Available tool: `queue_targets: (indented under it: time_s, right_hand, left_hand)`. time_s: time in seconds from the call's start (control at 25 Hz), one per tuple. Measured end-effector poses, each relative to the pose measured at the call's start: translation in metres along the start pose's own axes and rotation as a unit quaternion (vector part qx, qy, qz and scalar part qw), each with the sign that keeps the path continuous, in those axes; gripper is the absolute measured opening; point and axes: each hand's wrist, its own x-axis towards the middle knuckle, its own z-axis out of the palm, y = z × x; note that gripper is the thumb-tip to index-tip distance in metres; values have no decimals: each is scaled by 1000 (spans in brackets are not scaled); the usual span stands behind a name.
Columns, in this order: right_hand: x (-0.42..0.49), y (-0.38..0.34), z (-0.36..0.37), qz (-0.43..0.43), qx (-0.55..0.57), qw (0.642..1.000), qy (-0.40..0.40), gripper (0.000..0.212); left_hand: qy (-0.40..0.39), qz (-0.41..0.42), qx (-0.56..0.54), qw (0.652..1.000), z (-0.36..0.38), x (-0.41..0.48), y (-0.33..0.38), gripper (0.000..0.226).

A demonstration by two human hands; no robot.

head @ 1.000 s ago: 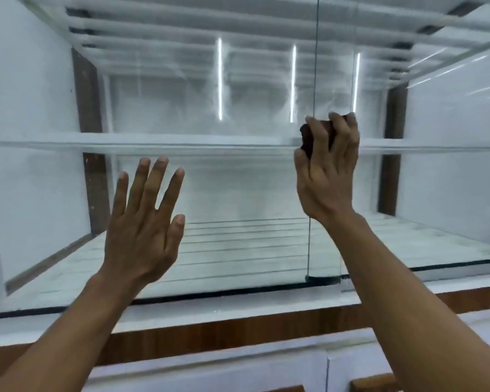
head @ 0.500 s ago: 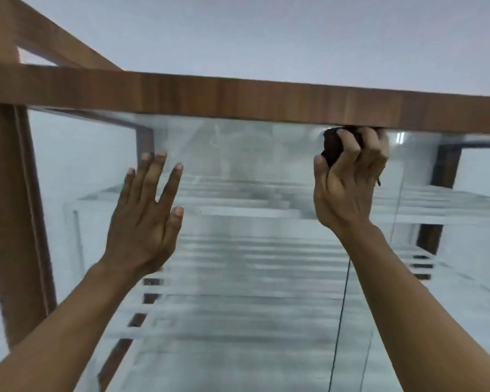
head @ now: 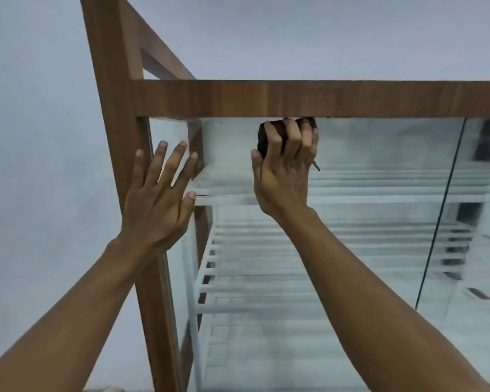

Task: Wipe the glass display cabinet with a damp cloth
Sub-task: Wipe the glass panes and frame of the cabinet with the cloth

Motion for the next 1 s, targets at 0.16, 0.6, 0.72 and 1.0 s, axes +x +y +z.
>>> queue_targets:
  time_s: [0.16,0.6,0.72,1.0]
  right_hand:
    - [1,-120,49,-94,13,995,-21,48]
    - [10,-89,33,73,-55,996,21,40]
    - [-14,-148,62,-113,-21,993,-26,41]
    - [-46,-97,37,118,-24,992,40,44]
  left_hand:
    - [52,-8,-4,999,5,-11,-55,65]
    - [128,-36,-150,980,27,-12,-53,72]
    - [143,-19,-160,977,32,-20,-53,65]
    - [155,-17,-234,960,48,-53,-43,71]
